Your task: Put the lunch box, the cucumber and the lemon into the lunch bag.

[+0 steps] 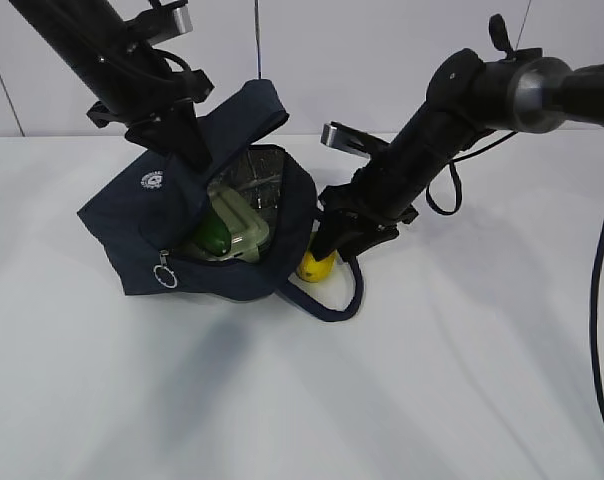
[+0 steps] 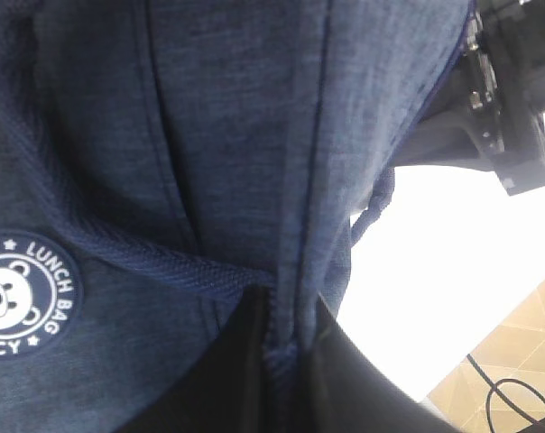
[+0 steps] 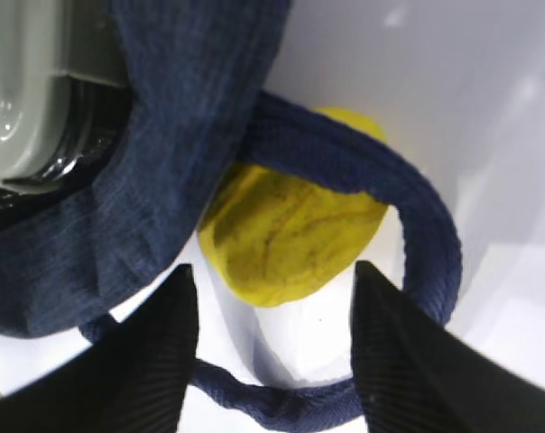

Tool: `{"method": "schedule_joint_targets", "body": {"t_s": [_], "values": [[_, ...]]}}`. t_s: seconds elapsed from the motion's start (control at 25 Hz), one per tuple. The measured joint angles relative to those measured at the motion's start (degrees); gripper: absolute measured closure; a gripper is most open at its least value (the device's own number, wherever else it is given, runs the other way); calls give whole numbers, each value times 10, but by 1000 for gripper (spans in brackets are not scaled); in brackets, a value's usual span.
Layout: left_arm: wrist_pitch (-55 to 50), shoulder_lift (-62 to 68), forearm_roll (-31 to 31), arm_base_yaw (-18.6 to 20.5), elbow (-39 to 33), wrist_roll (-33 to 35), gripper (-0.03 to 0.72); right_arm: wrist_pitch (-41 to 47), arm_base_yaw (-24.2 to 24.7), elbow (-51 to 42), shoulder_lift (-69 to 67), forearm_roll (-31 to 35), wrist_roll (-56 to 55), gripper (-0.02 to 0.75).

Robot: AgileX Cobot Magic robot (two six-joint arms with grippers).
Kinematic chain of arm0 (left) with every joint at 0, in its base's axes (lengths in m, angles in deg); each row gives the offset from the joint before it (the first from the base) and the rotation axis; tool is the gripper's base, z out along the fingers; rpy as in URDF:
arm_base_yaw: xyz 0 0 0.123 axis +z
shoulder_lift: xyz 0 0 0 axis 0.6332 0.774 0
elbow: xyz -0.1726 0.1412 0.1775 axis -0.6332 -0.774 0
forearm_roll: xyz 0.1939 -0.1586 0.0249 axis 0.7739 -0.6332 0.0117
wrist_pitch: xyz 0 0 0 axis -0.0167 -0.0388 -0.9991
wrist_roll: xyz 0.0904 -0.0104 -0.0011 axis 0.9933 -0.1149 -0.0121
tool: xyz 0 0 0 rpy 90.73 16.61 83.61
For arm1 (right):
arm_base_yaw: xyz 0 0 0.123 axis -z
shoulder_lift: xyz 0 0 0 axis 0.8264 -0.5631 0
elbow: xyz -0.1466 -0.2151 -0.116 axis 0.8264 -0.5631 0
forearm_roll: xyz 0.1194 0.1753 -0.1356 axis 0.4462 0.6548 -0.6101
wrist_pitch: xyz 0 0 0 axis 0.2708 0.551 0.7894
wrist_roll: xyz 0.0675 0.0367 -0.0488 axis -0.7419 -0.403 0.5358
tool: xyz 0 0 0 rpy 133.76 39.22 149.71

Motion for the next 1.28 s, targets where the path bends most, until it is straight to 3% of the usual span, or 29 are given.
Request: {"method": "schedule_joint_targets", "body": {"t_s": [0.72, 1.28], "values": [[-1, 0, -3, 16, 0, 4, 673, -40, -22, 0, 0, 6, -25, 335], [-1, 0, -13, 17, 0, 12, 673, -85, -53, 0, -1, -46, -81, 344]]}}
